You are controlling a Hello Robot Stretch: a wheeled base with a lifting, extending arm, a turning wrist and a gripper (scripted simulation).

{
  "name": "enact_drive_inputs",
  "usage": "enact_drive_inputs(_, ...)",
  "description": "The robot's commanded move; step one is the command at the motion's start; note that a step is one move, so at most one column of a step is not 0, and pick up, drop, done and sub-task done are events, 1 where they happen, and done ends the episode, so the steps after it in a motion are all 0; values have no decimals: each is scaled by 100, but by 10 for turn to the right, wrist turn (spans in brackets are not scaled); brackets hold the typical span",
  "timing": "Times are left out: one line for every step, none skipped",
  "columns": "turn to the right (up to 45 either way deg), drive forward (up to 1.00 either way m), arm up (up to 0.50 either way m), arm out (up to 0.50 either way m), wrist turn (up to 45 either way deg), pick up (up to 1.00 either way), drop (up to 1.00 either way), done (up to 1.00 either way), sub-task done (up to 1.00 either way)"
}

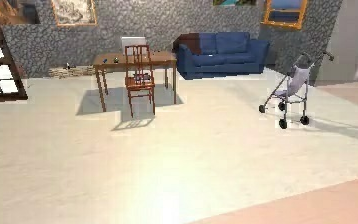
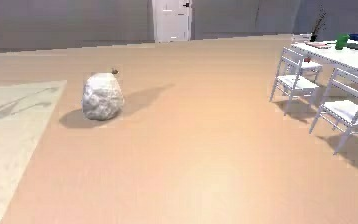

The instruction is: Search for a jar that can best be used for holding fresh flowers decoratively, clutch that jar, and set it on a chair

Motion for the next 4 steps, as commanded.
enact_drive_inputs(-420,0,0,0,0,0,0,0,0)
enact_drive_inputs(0,100,0,0,0,0,0,0,0)
enact_drive_inputs(0,100,0,0,0,0,0,0,0)
enact_drive_inputs(-30,0,0,0,0,0,0,0,0)
